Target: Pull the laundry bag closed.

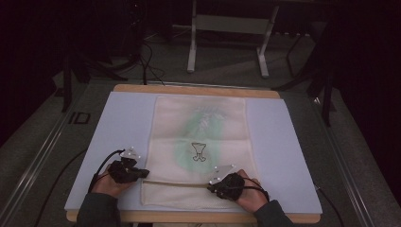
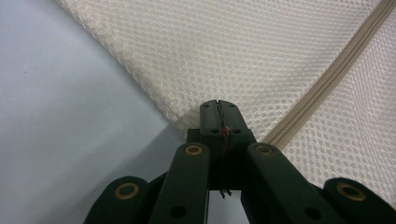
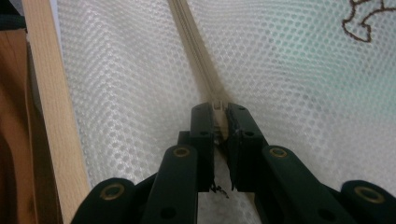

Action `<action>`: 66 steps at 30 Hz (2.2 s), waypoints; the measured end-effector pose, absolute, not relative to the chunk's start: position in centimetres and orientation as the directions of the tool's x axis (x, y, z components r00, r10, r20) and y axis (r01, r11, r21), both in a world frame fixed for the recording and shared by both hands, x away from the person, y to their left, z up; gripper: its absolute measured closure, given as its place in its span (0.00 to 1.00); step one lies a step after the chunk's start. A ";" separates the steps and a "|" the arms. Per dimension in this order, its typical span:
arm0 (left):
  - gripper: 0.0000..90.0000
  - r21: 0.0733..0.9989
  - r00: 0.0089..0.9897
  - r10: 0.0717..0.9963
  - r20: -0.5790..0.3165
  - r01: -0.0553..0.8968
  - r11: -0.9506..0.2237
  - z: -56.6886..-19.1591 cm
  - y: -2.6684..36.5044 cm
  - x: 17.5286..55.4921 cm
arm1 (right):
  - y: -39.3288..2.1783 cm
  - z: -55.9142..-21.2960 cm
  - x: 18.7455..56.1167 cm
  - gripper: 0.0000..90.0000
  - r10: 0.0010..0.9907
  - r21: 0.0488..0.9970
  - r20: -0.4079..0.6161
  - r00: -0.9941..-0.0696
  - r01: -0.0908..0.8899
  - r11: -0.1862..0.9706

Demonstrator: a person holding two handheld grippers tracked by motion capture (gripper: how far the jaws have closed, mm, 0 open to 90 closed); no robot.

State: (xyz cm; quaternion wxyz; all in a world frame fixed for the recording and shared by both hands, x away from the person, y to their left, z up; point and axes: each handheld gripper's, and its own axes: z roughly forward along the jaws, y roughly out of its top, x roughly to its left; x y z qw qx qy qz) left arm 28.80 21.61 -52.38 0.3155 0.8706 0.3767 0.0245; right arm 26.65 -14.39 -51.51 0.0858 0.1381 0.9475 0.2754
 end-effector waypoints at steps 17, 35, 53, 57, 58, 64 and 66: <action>1.00 0.568 0.716 0.671 -0.193 0.639 -0.518 -52.4 21.6 28.8 | -15.5 -51.5 26.5 0.92 0.334 0.552 -0.080 -0.939 0.237 0.800; 1.00 0.567 0.717 0.670 -0.194 0.639 -0.520 -52.4 21.6 28.8 | -16.4 -51.5 26.2 0.92 0.349 0.550 -0.084 -0.933 0.249 0.797; 1.00 0.567 0.715 0.671 -0.197 0.641 -0.517 -52.4 21.6 28.8 | -18.2 -51.3 25.8 0.92 0.383 0.548 -0.089 -0.919 0.276 0.790; 1.00 0.566 0.715 0.670 -0.196 0.641 -0.518 -52.4 21.6 28.8 | -18.5 -51.3 25.8 0.92 0.390 0.547 -0.088 -0.917 0.283 0.788; 1.00 0.566 0.715 0.671 -0.196 0.641 -0.518 -52.4 21.6 28.8 | -18.7 -51.3 25.8 0.92 0.391 0.547 -0.088 -0.916 0.284 0.787; 1.00 0.567 0.714 0.671 -0.198 0.642 -0.516 -52.4 21.6 28.8 | -19.0 -51.3 25.7 0.92 0.395 0.544 -0.092 -0.914 0.286 0.789; 1.00 0.567 0.715 0.671 -0.198 0.642 -0.517 -52.4 21.6 28.8 | -19.2 -51.3 25.7 0.92 0.399 0.548 -0.088 -0.913 0.290 0.785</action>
